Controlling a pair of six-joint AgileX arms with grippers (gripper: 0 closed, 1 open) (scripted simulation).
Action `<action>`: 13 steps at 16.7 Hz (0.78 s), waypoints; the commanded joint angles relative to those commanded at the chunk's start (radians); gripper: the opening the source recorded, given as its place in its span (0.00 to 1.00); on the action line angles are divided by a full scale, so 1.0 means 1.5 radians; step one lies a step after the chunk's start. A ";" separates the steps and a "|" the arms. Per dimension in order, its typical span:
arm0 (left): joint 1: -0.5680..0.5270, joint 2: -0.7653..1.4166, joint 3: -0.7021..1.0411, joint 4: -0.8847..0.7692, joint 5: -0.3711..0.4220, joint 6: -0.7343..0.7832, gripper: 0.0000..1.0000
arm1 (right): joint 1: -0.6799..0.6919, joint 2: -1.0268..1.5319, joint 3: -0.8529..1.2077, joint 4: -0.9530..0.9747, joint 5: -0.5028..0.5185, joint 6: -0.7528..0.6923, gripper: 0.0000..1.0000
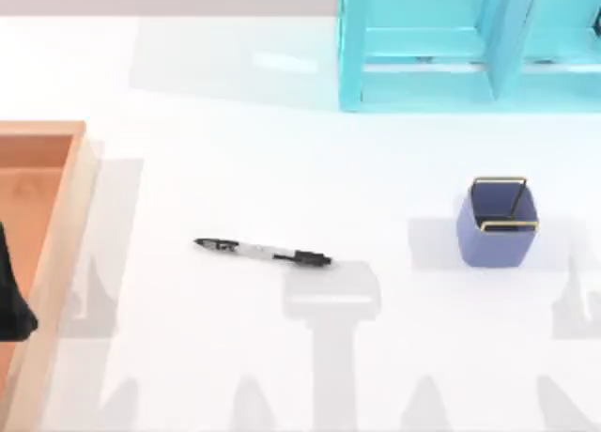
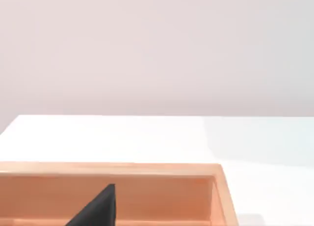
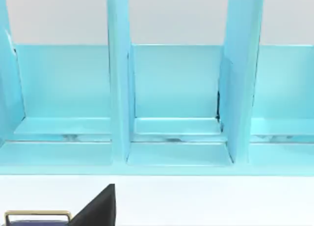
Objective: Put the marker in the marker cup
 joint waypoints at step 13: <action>0.000 0.000 0.000 0.000 0.000 0.000 1.00 | 0.181 0.395 0.316 -0.213 0.040 -0.080 1.00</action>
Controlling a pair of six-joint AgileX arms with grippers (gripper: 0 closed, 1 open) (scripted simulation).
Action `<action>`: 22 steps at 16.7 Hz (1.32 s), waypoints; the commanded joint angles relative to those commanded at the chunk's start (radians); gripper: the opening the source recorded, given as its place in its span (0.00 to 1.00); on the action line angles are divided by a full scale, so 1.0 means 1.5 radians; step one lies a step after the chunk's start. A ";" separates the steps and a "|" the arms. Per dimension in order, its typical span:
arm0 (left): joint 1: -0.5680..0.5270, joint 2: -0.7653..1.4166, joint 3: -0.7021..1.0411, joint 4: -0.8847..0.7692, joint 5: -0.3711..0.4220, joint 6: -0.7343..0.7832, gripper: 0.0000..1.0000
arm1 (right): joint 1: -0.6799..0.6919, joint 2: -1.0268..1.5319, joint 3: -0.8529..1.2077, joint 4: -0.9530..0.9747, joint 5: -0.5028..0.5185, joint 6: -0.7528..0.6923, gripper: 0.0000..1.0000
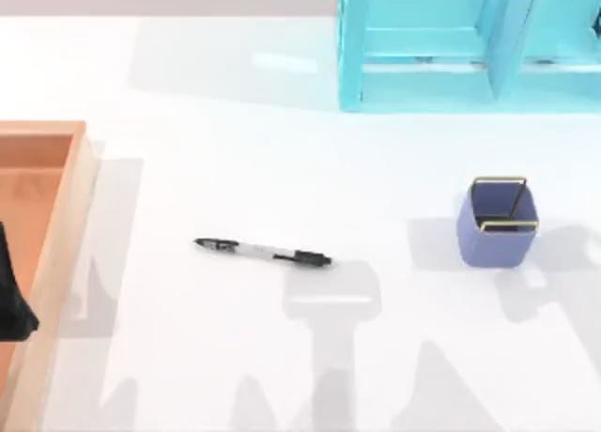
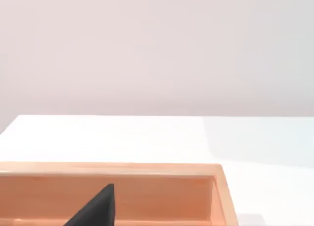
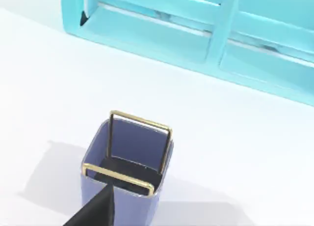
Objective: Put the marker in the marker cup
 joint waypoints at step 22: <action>0.000 0.000 0.000 0.000 0.000 0.000 1.00 | 0.415 1.186 1.082 -0.575 0.134 -0.240 1.00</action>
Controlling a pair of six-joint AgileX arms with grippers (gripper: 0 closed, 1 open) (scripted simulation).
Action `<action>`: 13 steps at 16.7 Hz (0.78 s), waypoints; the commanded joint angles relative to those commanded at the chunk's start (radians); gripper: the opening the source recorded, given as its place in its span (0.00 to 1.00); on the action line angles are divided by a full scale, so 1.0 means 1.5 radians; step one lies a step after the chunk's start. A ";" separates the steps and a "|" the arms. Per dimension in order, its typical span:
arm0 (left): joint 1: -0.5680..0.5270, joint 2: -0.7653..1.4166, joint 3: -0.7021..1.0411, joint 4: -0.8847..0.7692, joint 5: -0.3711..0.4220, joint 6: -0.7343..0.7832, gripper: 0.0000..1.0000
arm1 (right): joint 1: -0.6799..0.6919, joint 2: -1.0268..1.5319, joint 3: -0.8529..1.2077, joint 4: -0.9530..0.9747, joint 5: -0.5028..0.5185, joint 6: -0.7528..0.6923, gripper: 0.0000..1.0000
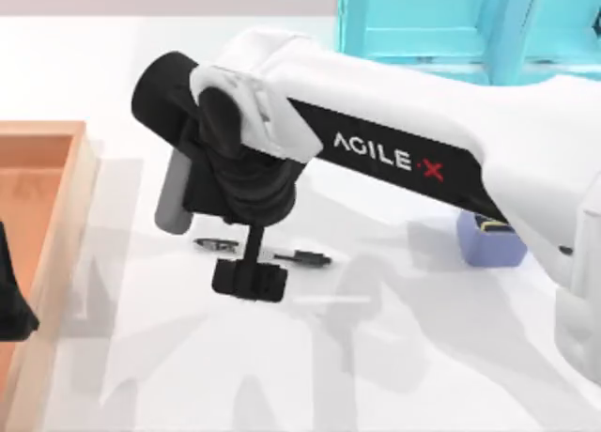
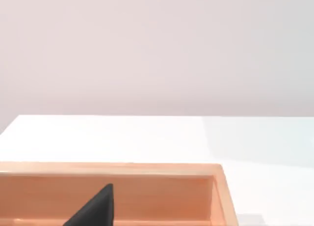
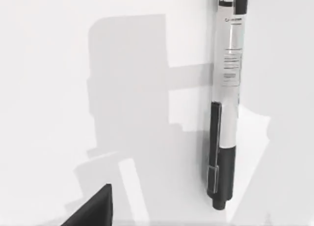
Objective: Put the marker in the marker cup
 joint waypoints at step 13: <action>0.000 0.000 0.000 0.000 0.000 0.000 1.00 | -0.015 0.060 -0.032 0.107 0.002 -0.021 1.00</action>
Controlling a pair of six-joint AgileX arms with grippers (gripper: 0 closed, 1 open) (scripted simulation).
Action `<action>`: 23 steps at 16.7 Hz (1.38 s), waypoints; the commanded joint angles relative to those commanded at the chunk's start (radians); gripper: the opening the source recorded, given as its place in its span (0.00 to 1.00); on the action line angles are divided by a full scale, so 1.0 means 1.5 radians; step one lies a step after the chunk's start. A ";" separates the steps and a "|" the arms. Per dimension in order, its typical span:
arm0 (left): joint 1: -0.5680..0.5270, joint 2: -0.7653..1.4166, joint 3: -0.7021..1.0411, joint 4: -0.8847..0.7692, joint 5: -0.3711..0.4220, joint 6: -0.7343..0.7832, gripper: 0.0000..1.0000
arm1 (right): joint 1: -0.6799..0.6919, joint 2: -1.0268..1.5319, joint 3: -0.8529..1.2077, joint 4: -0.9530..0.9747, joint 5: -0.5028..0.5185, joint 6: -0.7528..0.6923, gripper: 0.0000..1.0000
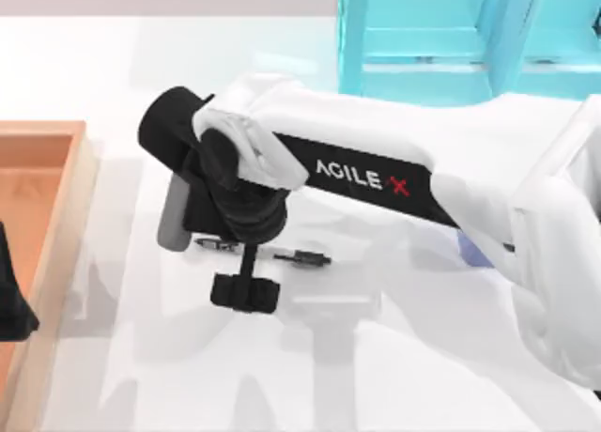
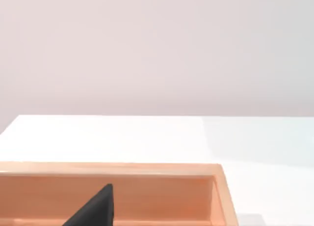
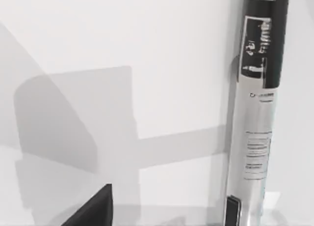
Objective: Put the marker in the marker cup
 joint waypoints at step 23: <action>0.000 0.000 0.000 0.000 0.000 0.000 1.00 | -0.015 0.042 -0.041 0.084 -0.001 -0.015 0.00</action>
